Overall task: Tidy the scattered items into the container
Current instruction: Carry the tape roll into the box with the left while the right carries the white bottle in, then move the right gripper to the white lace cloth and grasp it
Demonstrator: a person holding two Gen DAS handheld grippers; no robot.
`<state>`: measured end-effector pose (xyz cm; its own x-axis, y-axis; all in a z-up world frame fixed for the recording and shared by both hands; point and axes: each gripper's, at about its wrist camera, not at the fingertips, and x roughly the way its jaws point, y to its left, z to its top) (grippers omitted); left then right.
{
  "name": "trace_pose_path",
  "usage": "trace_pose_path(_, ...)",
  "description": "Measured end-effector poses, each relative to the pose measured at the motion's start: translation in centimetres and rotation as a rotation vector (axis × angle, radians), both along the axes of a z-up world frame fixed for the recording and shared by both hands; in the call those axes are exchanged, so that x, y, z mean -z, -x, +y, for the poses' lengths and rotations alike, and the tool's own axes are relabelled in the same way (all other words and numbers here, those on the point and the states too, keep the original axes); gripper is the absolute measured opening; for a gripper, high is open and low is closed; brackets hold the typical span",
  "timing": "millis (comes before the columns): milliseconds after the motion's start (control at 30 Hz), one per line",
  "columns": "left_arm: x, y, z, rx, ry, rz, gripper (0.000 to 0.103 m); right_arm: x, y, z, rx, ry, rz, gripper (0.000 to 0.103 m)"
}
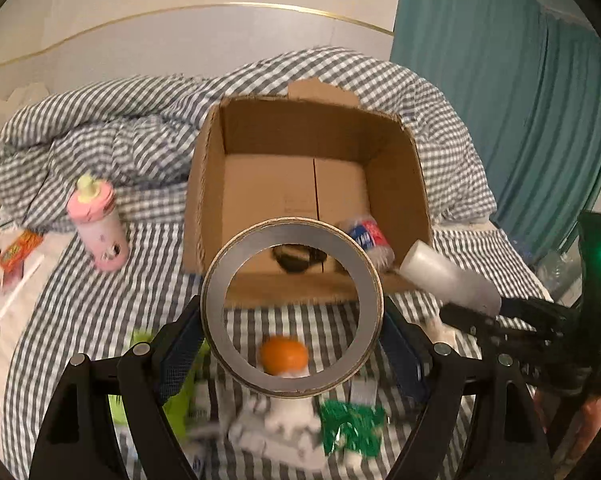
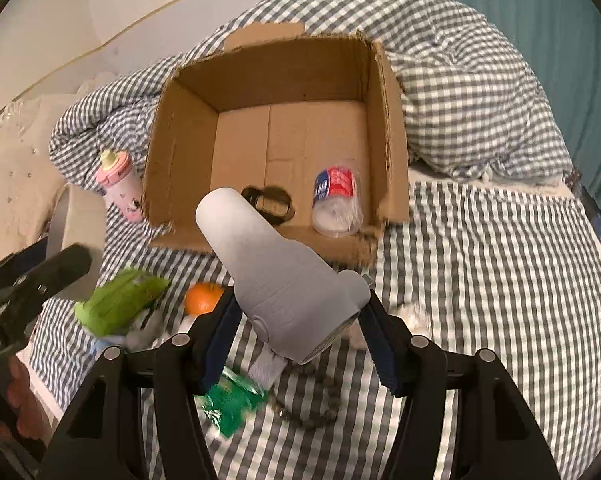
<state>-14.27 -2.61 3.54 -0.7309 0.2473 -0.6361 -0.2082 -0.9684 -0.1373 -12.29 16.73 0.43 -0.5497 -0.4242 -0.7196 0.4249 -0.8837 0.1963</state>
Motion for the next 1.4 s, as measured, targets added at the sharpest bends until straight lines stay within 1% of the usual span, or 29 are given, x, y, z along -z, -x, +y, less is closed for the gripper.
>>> trace_pose_path(100, 0.0, 2.7, 0.9, 0.008, 0.026, 0.008, 0.084, -0.5, 1.7, -0.8, -0.009, -0.002, 0.014, 0.060)
trace_pose_path(167, 0.6, 4.7, 1.6, 0.010, 0.041, -0.001, 0.084, -0.5, 3.0, -1.6, -0.011, -0.015, 0.026, 0.060)
trace_pose_path(267, 1.9, 7.9, 2.0, 0.005, 0.047, -0.034, 0.084, -0.1, 5.4, -3.2, -0.011, -0.043, 0.028, 0.060)
trace_pose_path(333, 3.1, 9.9, 2.4, -0.003, 0.065, -0.057, 0.084, 0.5, 6.9, -4.2, -0.010, -0.067, 0.026, 0.059)
trace_pose_path(400, 4.1, 11.1, 2.7, -0.018, 0.086, -0.063, 0.084, 1.0, 8.1, -4.9, -0.001, -0.087, 0.029, 0.060)
trace_pose_path(500, 5.0, 12.4, 2.8, -0.036, 0.080, -0.061, 0.086, 1.8, 9.5, -5.4, 0.017, -0.106, 0.029, 0.060)
trace_pose_path(533, 5.3, 12.8, 2.8, -0.043, 0.081, -0.072, 0.087, 2.0, 9.9, -5.3, 0.024, -0.110, 0.022, 0.065)
trace_pose_path(567, 5.5, 13.1, 2.8, -0.055, 0.089, -0.078, 0.090, 2.1, 10.1, -5.2, 0.041, -0.117, 0.021, 0.071)
trace_pose_path(600, 5.6, 13.3, 2.8, -0.072, 0.102, -0.079, 0.095, 2.1, 10.3, -5.0, 0.063, -0.126, 0.026, 0.090)
trace_pose_path(633, 5.7, 13.3, 2.8, -0.087, 0.112, -0.080, 0.096, 1.9, 10.2, -4.6, 0.087, -0.134, 0.040, 0.098)
trace_pose_path(700, 5.6, 13.1, 2.6, -0.087, 0.107, -0.074, 0.097, 1.5, 9.8, -4.0, 0.108, -0.140, 0.069, 0.098)
trace_pose_path(800, 4.9, 12.3, 2.7, -0.094, 0.133, -0.065, 0.099, 0.9, 9.2, -3.2, 0.117, -0.150, 0.066, 0.098)
trace_pose_path(967, 2.5, 9.6, 2.9, -0.092, 0.156, -0.039, 0.101, -0.6, 6.7, -0.4, 0.119, -0.097, 0.043, 0.098)
trace_pose_path(1000, 1.9, 8.8, 2.8, -0.092, 0.159, -0.027, 0.103, -1.1, 6.0, 0.1, 0.120, -0.091, 0.043, 0.098)
trace_pose_path(1067, 0.5, 7.0, 2.5, -0.096, 0.157, -0.007, 0.103, -2.3, 4.5, 0.9, 0.132, -0.082, 0.048, 0.098)
trace_pose_path(1233, -2.1, 2.6, 2.5, -0.087, 0.145, 0.002, 0.103, -5.2, 0.8, 4.3, 0.158, -0.046, 0.052, 0.098)
trace_pose_path(1400, -3.4, -2.5, 2.6, -0.096, 0.129, 0.009, 0.103, -7.0, -3.7, 6.9, 0.175, -0.034, 0.073, 0.098)
